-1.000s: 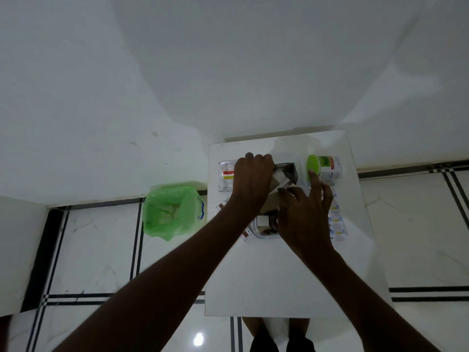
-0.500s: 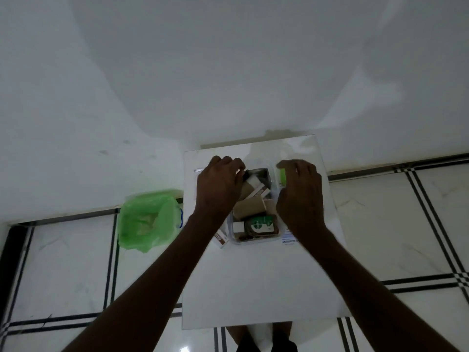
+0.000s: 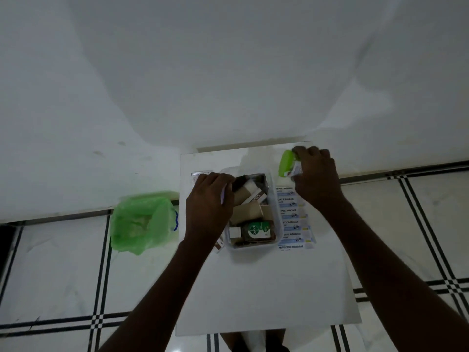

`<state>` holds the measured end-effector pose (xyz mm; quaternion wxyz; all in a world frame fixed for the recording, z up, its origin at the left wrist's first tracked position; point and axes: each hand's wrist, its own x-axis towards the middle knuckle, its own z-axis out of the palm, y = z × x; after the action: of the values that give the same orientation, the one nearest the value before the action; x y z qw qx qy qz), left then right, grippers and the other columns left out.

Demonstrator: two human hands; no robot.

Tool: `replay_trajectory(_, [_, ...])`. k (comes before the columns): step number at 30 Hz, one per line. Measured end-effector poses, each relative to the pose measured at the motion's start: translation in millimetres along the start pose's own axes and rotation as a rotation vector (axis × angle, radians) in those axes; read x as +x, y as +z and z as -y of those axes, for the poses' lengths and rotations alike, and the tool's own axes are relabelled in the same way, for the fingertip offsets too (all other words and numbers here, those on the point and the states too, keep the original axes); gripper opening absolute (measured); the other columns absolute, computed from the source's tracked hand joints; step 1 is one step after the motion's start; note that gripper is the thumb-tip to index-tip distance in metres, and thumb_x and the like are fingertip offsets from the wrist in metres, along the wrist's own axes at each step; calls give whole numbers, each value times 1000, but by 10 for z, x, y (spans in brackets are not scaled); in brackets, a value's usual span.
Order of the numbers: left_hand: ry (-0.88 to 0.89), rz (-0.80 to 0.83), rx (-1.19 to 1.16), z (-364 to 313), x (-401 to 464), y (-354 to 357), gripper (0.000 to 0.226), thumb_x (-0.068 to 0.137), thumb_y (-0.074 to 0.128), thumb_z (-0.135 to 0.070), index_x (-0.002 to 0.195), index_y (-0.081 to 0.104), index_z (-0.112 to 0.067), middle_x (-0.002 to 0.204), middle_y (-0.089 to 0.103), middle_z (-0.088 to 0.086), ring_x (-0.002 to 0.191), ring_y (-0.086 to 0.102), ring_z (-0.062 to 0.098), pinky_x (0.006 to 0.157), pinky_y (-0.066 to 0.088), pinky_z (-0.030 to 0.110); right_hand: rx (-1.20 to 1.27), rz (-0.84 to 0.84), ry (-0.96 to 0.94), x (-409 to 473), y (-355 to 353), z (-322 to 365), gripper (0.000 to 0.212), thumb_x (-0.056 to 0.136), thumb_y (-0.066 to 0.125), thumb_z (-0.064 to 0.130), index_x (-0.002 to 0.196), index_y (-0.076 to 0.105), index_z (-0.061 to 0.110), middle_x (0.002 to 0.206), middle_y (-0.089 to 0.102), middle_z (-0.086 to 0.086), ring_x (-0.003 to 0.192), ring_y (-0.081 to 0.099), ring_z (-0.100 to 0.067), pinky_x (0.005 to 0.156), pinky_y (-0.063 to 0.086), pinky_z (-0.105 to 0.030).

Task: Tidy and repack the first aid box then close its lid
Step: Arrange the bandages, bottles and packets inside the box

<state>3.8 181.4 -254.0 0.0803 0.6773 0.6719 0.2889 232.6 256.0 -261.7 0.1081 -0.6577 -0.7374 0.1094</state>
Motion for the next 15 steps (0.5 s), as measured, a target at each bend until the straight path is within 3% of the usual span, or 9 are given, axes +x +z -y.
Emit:
replay_trajectory(5, [-215, -51, -64, 209, -103, -75, 17, 89, 58, -15, 97, 71, -22, 92, 72, -5, 80, 66, 17, 67, 53, 33, 135, -126, -151, -151, -327, 346, 64, 69, 73, 19, 129, 54, 10, 115, 61, -17, 103, 52, -38, 85, 44, -44])
replay_trajectory(11, [-351, -9, -23, 524, -286, -97, 18, 90, 56, -14, 99, 68, -24, 89, 70, -5, 75, 65, 15, 65, 55, 37, 223, 166, -222, -379, -51, 918, 56, 72, 75, 17, 123, 50, 16, 111, 63, -6, 107, 48, -27, 89, 43, -40])
replay_trajectory(15, [-383, 104, 3, 643, -526, -68, 17, 89, 63, -19, 104, 69, -23, 95, 68, -1, 87, 66, 19, 71, 54, 36, 195, 234, -203, -383, 204, 940, 54, 77, 73, 16, 126, 51, 17, 119, 62, -7, 115, 47, -27, 97, 42, -39])
